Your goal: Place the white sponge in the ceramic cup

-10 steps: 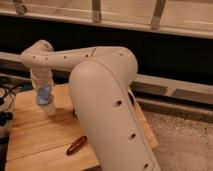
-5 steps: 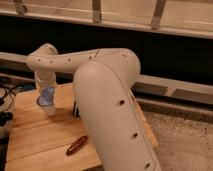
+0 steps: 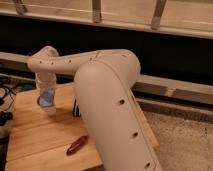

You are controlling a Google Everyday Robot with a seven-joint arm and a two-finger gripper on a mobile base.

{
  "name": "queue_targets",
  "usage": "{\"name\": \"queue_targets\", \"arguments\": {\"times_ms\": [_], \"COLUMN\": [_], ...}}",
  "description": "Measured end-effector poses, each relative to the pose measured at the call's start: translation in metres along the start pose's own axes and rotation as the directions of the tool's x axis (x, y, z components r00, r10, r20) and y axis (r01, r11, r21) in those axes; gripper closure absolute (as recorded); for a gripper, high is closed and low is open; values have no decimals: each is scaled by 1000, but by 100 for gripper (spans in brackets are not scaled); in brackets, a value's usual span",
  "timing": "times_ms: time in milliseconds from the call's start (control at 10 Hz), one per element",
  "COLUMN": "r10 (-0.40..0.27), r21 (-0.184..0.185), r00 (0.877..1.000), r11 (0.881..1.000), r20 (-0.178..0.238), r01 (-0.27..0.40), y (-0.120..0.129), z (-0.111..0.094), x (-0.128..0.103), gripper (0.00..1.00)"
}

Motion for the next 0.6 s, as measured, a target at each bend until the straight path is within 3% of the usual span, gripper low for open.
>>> {"name": "queue_targets", "arguments": {"times_ms": [600], "r10": [5], "r21": [-7], "r00": [1000], "r11": [1000], "r20": [-3], "r01": [-5], "y": [-1], "z": [7], "x": [5], "gripper": [95]}}
